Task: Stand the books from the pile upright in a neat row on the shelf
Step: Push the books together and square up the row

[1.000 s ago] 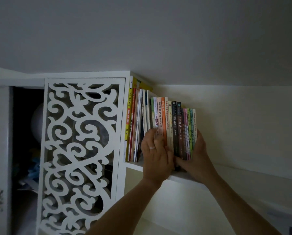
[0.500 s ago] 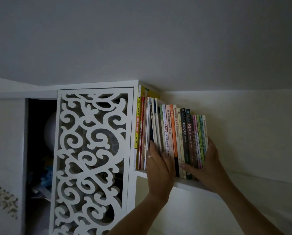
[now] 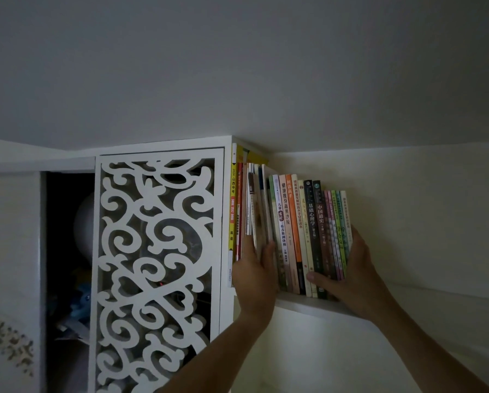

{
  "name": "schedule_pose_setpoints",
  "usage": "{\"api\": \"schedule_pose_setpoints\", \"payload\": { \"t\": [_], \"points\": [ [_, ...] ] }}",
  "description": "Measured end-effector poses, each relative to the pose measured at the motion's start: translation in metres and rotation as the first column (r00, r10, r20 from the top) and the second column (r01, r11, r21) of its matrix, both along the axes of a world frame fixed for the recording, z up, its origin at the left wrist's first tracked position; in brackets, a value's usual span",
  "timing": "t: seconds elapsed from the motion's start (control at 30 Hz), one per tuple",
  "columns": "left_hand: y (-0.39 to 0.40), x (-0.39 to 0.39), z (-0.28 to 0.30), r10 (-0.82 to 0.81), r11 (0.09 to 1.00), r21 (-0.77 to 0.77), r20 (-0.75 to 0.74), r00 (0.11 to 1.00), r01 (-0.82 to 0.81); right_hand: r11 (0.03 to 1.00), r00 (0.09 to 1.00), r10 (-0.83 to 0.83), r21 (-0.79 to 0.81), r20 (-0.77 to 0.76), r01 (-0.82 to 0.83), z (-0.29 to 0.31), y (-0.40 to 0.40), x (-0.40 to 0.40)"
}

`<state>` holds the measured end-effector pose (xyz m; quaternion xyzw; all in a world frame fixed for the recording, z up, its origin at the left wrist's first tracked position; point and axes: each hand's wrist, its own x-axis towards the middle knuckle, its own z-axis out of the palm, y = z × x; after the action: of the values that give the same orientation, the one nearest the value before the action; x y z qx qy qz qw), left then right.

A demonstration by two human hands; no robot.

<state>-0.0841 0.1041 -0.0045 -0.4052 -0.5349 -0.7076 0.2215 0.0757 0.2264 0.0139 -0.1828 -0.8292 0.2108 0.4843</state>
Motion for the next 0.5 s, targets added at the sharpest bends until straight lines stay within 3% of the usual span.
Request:
{"api": "schedule_pose_setpoints", "payload": {
  "t": [0.2, 0.33, 0.5],
  "points": [
    [-0.025, 0.019, -0.004, 0.116, 0.993, -0.013, -0.027, 0.993, -0.116, 0.998, 0.998, -0.055, -0.004, 0.03, 0.055, 0.002, -0.007, 0.003],
    [-0.051, 0.055, -0.009, 0.13, 0.986, 0.108, -0.003, 0.992, -0.129, 0.995, 0.994, -0.101, -0.015, 0.048, 0.102, 0.003, -0.01, 0.002],
    [-0.071, 0.103, -0.005, 0.058, 0.977, 0.213, -0.22, 0.974, -0.01, 0.985, 0.989, 0.087, -0.14, -0.122, -0.104, 0.016, -0.025, 0.011]
  ]
}}
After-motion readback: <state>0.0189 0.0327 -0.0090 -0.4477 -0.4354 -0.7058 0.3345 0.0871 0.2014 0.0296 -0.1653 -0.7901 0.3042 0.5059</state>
